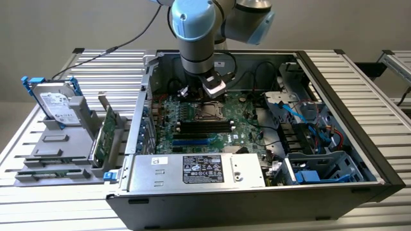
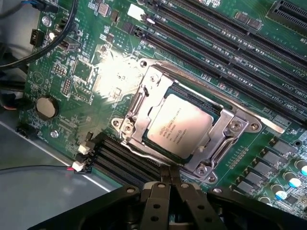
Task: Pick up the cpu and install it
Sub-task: 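Install the first cpu locking lever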
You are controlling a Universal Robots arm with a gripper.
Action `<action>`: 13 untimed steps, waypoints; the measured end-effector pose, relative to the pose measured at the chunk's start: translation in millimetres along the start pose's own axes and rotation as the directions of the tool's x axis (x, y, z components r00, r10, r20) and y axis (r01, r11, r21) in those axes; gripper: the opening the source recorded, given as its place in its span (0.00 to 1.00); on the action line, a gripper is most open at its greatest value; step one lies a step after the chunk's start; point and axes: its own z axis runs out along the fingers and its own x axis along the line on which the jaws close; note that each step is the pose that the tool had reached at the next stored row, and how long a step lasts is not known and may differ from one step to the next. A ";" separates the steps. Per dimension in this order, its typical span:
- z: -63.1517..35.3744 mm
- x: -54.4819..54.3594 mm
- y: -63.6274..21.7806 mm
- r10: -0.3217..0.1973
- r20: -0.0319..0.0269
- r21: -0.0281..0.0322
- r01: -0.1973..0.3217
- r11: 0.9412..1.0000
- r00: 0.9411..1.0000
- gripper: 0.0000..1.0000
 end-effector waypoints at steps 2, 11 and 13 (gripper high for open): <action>0.7 1.4 -1.6 0.000 -0.004 0.004 0.000 1.000 1.000 0.11; -2.6 5.4 -10.0 0.003 0.015 0.010 -0.003 1.000 1.000 0.11; -5.7 6.1 -11.8 -0.002 0.021 0.013 0.001 1.000 1.000 0.11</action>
